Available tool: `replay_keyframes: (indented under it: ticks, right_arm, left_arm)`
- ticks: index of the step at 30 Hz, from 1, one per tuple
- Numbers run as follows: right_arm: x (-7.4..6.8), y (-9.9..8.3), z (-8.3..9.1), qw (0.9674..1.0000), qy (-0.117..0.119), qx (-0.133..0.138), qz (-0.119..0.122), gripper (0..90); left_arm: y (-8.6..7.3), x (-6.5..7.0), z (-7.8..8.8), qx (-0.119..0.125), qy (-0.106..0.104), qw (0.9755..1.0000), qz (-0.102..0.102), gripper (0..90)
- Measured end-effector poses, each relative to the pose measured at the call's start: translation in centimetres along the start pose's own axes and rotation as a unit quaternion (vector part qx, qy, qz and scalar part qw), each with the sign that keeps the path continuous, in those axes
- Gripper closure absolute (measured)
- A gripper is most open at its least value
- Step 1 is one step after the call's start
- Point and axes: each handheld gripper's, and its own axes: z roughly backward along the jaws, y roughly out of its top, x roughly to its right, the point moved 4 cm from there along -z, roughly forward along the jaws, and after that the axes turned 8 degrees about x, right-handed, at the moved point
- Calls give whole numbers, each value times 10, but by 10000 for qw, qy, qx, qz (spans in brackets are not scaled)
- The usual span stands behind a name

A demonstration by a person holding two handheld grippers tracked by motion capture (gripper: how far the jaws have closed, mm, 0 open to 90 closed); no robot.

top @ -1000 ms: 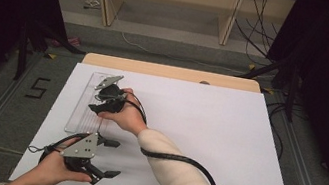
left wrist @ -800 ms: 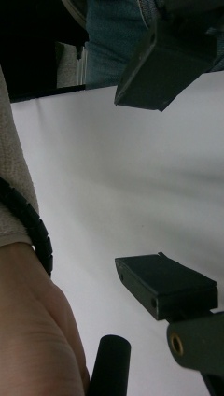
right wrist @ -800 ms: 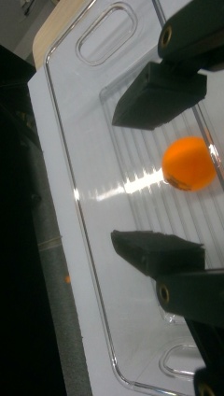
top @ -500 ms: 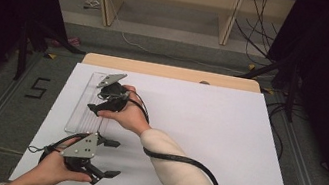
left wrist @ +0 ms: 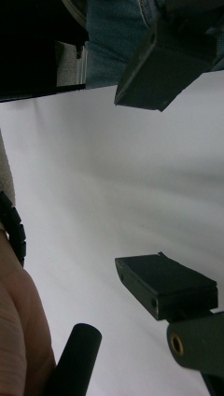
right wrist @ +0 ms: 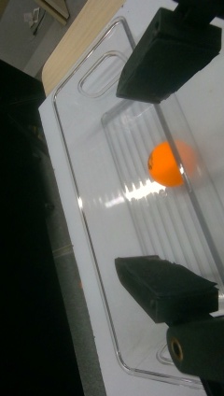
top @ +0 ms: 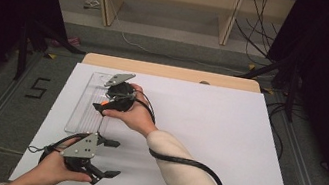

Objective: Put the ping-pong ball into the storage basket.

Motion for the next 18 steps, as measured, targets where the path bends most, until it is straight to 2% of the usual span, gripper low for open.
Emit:
replay_keyframes:
  ticks: [18]
  right_arm:
    - [12,-11,25,9997,-180,81,-150,162]
  left_arm:
    - [0,0,0,-4,7,10000,2,181]
